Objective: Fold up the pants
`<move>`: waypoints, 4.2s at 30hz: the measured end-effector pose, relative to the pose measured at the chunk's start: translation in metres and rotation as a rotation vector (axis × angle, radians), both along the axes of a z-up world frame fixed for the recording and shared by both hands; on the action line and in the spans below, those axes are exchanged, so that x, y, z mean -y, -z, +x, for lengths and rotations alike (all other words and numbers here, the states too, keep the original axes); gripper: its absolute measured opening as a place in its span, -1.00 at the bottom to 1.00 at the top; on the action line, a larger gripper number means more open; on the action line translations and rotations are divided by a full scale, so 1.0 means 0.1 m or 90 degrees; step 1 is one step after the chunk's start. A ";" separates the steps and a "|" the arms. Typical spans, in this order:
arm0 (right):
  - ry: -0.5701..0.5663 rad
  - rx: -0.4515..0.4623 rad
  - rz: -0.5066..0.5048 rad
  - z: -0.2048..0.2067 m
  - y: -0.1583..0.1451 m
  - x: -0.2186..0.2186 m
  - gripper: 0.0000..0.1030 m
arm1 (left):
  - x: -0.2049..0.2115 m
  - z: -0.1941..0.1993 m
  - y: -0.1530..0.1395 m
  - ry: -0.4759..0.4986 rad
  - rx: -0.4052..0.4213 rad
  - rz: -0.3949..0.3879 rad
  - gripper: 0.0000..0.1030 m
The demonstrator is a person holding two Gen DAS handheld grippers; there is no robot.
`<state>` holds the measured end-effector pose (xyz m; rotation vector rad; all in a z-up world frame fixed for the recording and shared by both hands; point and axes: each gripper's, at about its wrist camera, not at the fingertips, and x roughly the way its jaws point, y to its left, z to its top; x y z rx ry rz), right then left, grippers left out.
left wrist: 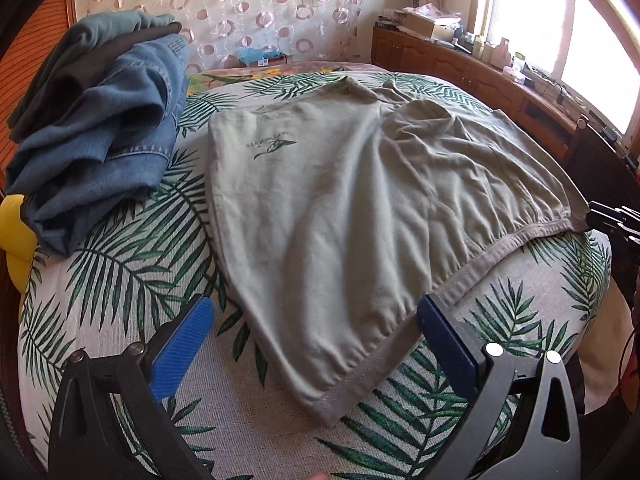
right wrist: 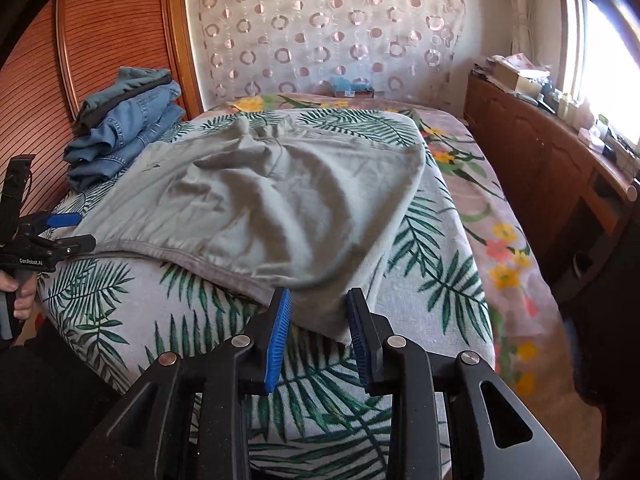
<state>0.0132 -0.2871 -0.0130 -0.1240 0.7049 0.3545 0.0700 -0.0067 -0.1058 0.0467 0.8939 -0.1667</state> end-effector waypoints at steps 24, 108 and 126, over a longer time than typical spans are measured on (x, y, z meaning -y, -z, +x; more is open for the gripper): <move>0.065 0.022 -0.011 -0.04 0.10 0.14 -0.41 | -0.19 -0.21 -0.05 -0.018 0.005 -0.055 0.45; 0.024 0.008 0.064 0.00 0.28 0.08 -0.19 | 0.60 0.00 -0.69 0.149 0.073 -0.045 -0.92; 0.062 0.035 0.070 -0.11 0.20 0.27 -0.19 | 1.82 0.36 -1.15 0.307 0.080 -0.063 -0.92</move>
